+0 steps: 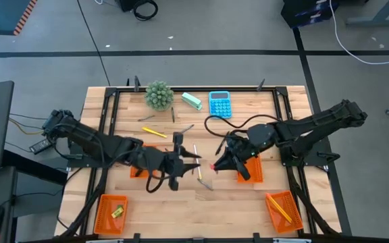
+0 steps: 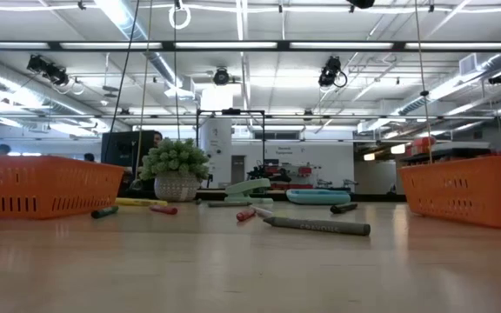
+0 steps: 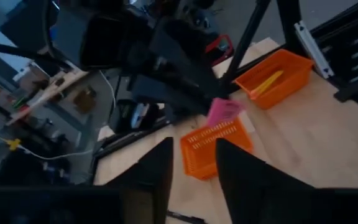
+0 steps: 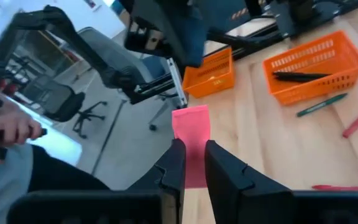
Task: Sort crayons/erasers/pens/pencils in bins
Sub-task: Put the pink eraser into the bottom left orange basket
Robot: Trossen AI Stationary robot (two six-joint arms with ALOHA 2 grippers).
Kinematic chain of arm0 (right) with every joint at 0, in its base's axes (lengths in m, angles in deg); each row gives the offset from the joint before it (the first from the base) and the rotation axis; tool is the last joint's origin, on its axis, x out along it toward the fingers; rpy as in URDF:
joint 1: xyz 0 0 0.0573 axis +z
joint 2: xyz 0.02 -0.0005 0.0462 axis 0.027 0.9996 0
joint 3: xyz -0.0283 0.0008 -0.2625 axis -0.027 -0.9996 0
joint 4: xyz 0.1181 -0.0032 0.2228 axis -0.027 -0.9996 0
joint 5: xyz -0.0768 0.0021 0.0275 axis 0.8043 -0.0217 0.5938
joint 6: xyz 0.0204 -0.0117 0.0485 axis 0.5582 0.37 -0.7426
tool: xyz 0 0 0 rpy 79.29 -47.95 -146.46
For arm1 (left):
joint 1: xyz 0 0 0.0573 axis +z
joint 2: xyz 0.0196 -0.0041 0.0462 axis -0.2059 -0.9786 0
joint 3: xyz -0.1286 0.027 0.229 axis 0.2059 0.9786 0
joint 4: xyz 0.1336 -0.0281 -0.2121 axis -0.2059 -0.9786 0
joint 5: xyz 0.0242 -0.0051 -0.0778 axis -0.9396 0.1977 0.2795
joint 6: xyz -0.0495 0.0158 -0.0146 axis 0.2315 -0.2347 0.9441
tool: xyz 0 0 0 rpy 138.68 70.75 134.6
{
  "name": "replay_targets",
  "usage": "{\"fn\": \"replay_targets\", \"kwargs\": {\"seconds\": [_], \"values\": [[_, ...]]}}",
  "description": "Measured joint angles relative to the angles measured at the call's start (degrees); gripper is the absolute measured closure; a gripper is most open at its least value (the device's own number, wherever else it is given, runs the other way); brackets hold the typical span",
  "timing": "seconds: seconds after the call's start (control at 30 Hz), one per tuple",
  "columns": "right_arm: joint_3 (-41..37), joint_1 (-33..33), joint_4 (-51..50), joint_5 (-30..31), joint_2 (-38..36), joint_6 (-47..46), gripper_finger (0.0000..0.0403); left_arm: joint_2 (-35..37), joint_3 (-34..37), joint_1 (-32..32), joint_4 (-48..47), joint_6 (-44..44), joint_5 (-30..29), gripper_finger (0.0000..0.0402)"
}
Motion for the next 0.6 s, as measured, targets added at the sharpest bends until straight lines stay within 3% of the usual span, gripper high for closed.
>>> {"fn": "replay_targets", "kwargs": {"seconds": [0.17, 0.33, 0.6], "values": [[0.00, 0.00, 0.06, -0.29, 0.13, 0.10, 0.0345, 0.00, 0.00, 2.46, 0.50, -2.09, 8.01, 0.0212], [0.00, 0.00, 0.06, -0.34, 0.13, 0.24, 0.0345, 0.00, 0.00, 3.24, 1.15, -2.84, 9.88, 0.0177], [0.00, -1.92, 0.68, -0.57, 0.59, 0.13, 0.0345, -5.66, -0.20, 4.64, 9.31, -8.44, 13.97, 0.0181]]}}
